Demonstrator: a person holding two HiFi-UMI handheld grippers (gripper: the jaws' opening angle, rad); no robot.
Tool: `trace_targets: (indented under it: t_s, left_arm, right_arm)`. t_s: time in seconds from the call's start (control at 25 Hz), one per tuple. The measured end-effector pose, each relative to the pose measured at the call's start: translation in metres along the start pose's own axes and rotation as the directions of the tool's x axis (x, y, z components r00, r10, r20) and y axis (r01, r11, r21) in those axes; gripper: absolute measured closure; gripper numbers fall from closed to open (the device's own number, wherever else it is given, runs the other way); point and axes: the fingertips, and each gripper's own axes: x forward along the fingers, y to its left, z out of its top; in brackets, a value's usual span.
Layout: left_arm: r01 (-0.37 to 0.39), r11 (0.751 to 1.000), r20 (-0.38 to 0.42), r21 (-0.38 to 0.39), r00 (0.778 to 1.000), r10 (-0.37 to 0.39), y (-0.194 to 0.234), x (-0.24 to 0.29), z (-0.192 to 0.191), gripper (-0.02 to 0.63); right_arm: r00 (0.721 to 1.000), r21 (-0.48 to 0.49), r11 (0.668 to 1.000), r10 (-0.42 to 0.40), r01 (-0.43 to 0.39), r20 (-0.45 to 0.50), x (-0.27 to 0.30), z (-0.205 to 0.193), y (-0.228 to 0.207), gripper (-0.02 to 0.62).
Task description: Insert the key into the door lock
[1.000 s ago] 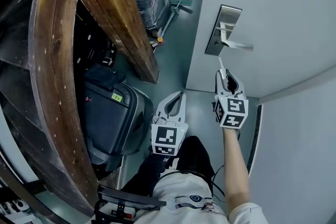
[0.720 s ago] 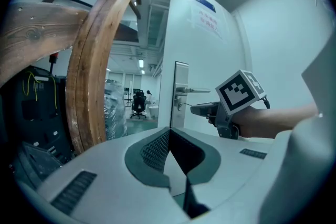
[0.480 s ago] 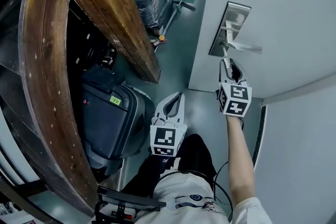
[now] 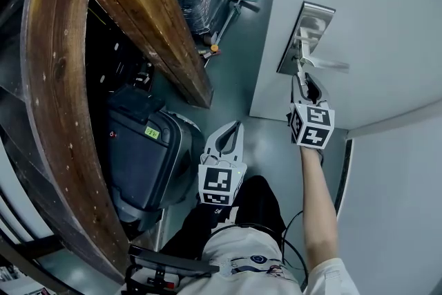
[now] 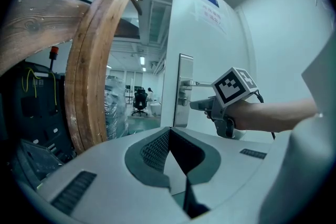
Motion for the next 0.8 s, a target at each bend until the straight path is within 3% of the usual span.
trace_targets:
  t_s: [0.16,0.48,0.64,0.8]
  left_arm:
    - [-0.008,1.0,-0.006,-0.005,1.0,0.008,0.003,0.0,0.0,0.601]
    - [-0.027,1.0,-0.015,-0.014,1.0,0.026,0.011,-0.004,0.004,0.601]
    - [-0.05,0.999,-0.032,-0.017,0.998,0.05,0.021,-0.008,0.0,0.601]
    - [-0.053,0.998,-0.054,-0.021,0.997,0.052,0.02,-0.017,0.004,0.601]
  right_arm:
    - [0.999,0.004,1.0,-0.029,0.029,-0.017,0.003,-0.001,0.001,0.477]
    - [0.98,0.095,0.975,-0.198,0.198,-0.017,0.02,0.01,0.0,0.477]
    - [0.977,0.082,0.974,-0.214,0.212,0.01,0.032,0.014,-0.001,0.477]
    - [0.988,0.037,0.988,-0.149,0.147,0.04,0.026,0.014,0.005,0.476]
